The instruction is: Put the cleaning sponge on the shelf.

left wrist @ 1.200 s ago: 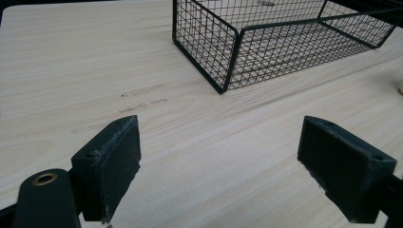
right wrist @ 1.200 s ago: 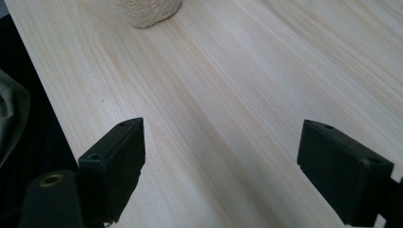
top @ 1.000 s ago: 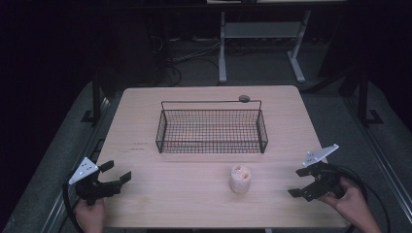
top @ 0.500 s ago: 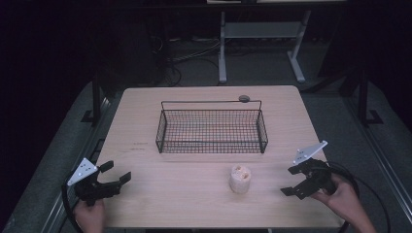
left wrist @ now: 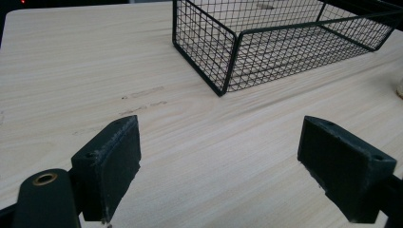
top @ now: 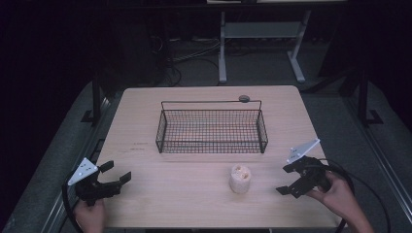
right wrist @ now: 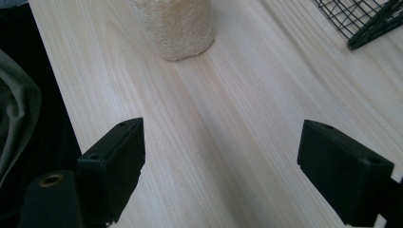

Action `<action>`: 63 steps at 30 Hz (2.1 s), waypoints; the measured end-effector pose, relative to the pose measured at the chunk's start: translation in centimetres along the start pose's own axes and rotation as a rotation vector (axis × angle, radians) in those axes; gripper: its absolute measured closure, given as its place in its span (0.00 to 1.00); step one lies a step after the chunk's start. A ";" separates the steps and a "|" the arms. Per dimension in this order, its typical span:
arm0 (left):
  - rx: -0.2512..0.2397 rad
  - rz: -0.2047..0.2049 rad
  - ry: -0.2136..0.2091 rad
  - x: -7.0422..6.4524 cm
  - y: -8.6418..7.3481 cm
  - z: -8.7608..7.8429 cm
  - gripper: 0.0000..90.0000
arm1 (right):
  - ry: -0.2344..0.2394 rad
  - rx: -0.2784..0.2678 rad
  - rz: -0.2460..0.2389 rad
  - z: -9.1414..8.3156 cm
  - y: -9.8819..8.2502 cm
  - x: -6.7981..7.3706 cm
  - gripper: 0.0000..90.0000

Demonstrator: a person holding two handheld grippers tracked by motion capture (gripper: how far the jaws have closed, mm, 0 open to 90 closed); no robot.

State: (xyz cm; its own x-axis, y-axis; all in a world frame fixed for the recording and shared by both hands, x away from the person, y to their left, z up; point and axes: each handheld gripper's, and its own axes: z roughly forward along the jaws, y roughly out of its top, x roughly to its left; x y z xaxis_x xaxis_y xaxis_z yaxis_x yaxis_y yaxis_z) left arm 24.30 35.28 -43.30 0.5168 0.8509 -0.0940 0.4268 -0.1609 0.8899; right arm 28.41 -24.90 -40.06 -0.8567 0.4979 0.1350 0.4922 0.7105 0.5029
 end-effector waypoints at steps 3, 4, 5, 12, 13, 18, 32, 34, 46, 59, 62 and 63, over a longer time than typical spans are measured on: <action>-0.001 -0.002 0.000 0.1 0.0 0.0 0.15 | 0.004 0.011 -0.011 0.2 0.6 0.1 0.17; -0.001 -0.002 0.000 0.1 0.0 0.0 0.15 | 0.006 0.010 -0.016 0.2 0.7 0.1 0.17; -0.001 -0.002 0.000 0.1 0.0 0.0 0.15 | 0.006 0.015 -0.017 0.3 0.8 0.1 0.17; -0.003 -0.003 -0.004 0.0 0.0 0.1 0.15 | 0.010 0.016 -0.031 0.4 1.7 0.2 0.17; -0.003 -0.003 -0.004 0.0 0.0 0.1 0.15 | 0.011 0.016 -0.039 0.5 1.8 0.2 0.17; -0.003 -0.001 -0.005 0.0 0.0 0.1 0.15 | 0.017 0.023 -0.061 0.8 2.8 0.4 0.17; -0.005 -0.005 -0.003 0.0 0.0 0.1 0.15 | 0.033 0.048 -0.096 1.2 4.9 0.5 0.17; -0.005 -0.005 -0.004 0.1 0.0 0.1 0.15 | 0.038 0.055 -0.108 1.3 5.4 0.6 0.17; -0.007 -0.008 -0.005 0.1 0.0 0.0 0.15 | 0.060 0.070 -0.137 2.3 6.8 1.0 0.17; -0.011 -0.012 -0.005 0.1 0.0 0.0 0.15 | 0.075 0.071 -0.163 3.1 7.9 1.5 0.17; -0.009 -0.014 -0.007 0.2 0.0 0.0 0.15 | 0.080 0.076 -0.171 3.4 8.3 1.6 0.17; -0.011 -0.013 -0.006 0.1 0.0 0.0 0.15 | 0.081 0.079 -0.177 3.5 8.4 1.7 0.17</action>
State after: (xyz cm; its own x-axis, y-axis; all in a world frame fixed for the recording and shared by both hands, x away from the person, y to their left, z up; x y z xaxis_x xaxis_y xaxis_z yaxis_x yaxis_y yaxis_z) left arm 24.38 35.40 -43.31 0.5155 0.8500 -0.1079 0.4255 -0.1447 0.8933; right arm 31.66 -16.31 -38.58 -0.9388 0.3225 0.1208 0.3410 0.8216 0.4568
